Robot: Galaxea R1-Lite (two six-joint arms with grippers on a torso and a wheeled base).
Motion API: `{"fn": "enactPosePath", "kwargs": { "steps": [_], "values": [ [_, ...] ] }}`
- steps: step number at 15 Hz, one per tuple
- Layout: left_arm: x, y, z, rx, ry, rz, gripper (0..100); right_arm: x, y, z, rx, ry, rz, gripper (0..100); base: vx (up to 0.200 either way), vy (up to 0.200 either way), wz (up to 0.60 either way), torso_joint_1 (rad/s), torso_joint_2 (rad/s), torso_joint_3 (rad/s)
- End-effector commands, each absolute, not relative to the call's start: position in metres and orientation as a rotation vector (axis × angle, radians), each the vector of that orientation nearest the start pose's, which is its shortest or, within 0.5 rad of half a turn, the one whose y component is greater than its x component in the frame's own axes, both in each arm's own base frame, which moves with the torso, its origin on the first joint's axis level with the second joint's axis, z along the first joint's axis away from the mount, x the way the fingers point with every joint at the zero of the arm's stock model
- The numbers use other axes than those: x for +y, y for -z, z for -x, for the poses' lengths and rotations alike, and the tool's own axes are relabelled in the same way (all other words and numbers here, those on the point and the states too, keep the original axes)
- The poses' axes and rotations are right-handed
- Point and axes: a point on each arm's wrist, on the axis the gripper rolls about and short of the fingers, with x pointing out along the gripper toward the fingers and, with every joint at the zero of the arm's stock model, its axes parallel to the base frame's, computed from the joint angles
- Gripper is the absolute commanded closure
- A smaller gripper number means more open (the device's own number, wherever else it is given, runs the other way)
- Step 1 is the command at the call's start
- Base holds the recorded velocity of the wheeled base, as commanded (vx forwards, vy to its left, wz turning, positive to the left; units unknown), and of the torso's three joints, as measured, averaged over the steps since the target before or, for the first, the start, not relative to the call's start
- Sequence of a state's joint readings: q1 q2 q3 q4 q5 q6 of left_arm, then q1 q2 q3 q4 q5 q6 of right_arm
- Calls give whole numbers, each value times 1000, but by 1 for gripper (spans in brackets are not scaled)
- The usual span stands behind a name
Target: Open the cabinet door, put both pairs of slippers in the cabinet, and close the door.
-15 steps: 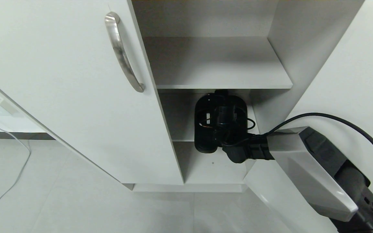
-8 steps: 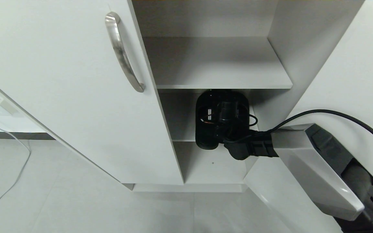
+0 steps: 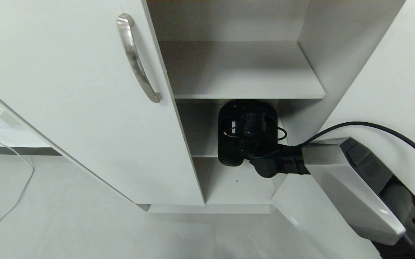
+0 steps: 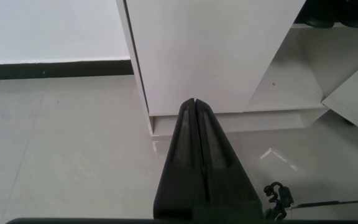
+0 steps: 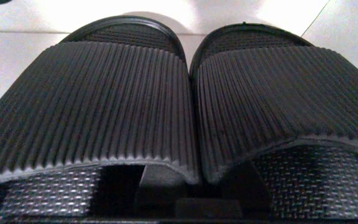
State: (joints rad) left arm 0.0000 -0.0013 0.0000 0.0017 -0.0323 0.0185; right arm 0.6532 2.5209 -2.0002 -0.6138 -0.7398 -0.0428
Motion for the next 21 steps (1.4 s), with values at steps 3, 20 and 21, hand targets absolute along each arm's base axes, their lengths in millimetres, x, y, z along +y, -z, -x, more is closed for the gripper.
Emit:
{"fn": "enactPosePath", "kwargs": {
  "steps": [3, 20, 21],
  "values": [
    [-1, -75, 23, 1, 32, -18, 100, 311, -158, -431, -64, 87, -12, 100, 0, 0, 0, 0, 0, 0],
    [-1, -75, 23, 1, 26, -17, 100, 301, -151, -338, -32, 1, 5, 0, 0, 0, 0, 0, 0, 0],
    [-1, -75, 23, 1, 26, -17, 100, 299, -150, -327, -33, -15, 3, 0, 0, 0, 0, 0, 0, 0]
  ]
}}
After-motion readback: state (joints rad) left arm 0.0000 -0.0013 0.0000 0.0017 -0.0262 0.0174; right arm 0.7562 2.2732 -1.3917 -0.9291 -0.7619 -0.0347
